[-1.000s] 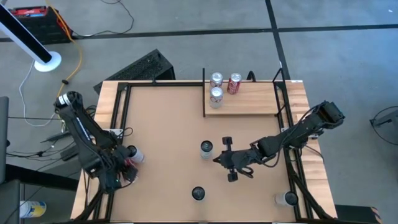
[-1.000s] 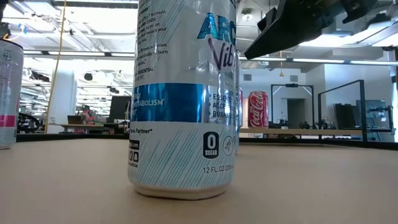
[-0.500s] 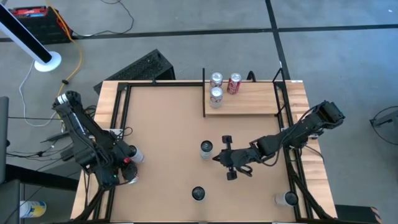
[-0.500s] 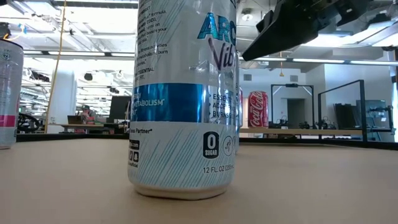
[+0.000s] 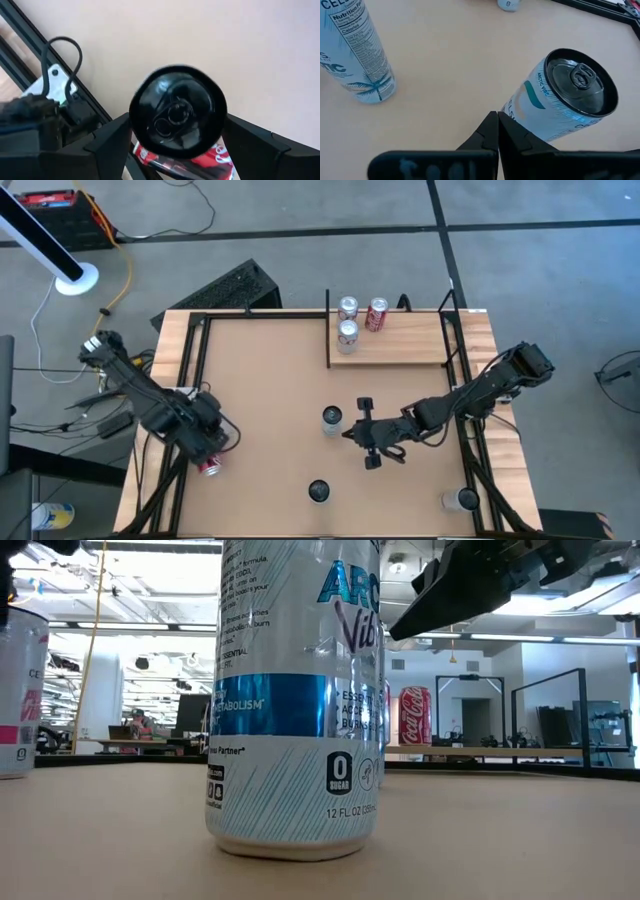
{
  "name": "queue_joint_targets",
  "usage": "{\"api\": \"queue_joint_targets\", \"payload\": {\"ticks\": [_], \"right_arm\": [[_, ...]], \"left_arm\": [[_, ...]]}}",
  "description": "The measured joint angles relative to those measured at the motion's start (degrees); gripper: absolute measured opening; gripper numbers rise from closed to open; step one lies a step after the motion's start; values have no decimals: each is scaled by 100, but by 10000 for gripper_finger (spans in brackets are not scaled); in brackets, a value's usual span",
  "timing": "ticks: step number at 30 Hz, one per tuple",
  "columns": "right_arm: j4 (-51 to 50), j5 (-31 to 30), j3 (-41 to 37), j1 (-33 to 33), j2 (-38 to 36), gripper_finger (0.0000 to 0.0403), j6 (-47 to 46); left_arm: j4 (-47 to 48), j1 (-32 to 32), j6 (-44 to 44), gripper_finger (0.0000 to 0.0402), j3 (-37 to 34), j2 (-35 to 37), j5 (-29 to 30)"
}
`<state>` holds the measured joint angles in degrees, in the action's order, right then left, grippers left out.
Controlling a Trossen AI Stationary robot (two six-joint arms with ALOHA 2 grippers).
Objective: Place canned beverage on shelf
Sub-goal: Move the white-pink soda can to the top left of the table
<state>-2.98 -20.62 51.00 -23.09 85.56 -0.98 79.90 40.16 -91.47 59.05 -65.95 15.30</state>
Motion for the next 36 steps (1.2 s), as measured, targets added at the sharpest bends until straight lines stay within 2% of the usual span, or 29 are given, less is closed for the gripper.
{"api": "queue_joint_targets", "payload": {"ticks": [13, 20, 24, 30, 36], "right_arm": [[0, 15, 0, 0, 0, 24, 89], [-1, 33, 0, 0, 0, 24, 104], [-1, 36, 0, 0, 0, 24, 104], [2, 125, 0, 0, 0, 24, 108], [4, 126, 0, 0, 0, 24, 108]], "left_arm": [[-9, -823, 887, 280, 0, 0, -157], [-8, -1061, 1012, 235, 11, 7, -154], [13, -1156, 1161, 231, 24, 7, -108], [329, -1528, 1544, 237, 368, 2, 466], [441, -2410, 2413, 235, 525, 81, 898]]}}
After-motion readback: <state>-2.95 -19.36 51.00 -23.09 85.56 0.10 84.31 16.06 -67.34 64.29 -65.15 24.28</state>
